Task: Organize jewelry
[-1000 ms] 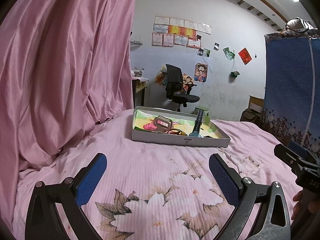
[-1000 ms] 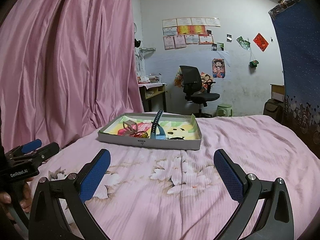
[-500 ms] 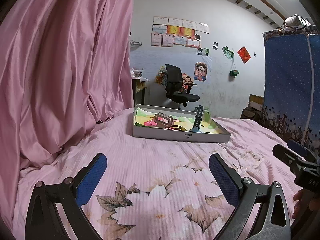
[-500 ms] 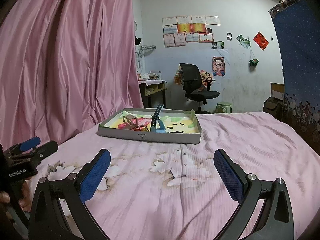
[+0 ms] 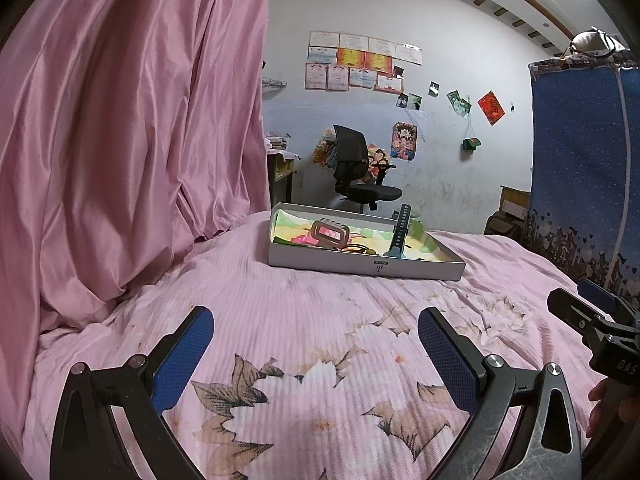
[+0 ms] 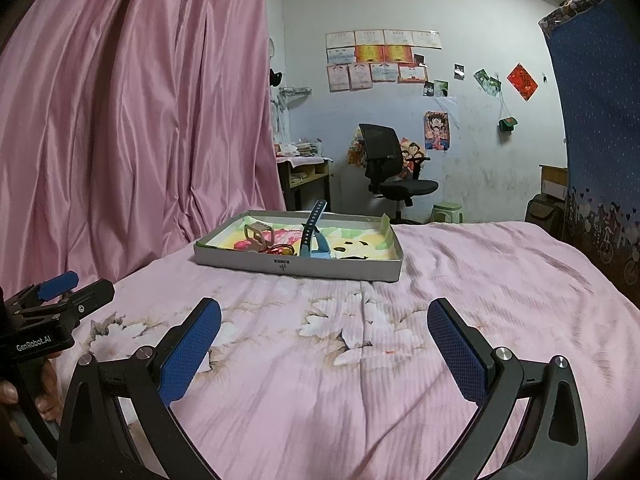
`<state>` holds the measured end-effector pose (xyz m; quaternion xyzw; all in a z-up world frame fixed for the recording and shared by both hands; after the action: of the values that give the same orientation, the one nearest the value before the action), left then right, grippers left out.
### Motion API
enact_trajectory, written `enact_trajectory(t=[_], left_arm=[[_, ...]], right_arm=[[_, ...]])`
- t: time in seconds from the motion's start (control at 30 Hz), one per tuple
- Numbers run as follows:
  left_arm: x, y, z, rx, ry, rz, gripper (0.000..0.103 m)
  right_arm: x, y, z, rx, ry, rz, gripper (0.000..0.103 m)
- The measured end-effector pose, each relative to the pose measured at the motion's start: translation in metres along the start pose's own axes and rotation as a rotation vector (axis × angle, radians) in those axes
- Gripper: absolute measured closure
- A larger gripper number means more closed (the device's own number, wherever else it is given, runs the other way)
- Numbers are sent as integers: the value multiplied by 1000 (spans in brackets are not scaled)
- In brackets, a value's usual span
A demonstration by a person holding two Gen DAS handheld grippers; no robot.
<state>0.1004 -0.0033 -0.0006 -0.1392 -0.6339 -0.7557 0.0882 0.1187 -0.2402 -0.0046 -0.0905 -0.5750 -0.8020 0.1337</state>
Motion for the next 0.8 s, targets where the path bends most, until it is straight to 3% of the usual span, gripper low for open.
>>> enact_trajectory(t=[0.8], left_arm=[[1, -1, -1, -2, 1, -4, 0]], right_arm=[[0, -1, 1, 2, 1, 0, 1]])
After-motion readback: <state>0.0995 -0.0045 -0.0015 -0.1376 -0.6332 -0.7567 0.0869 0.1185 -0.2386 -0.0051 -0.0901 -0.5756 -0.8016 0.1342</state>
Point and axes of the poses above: each gripper's, at about its wrist camera, not at the fingertips, and x roughly against the way its jaws point, z to its left, y to its top, the point moved 7 cm from there along -x, roughly the way its jaws point, and after that the axes turned 14 degrees about -x, right-handed, at the moved point
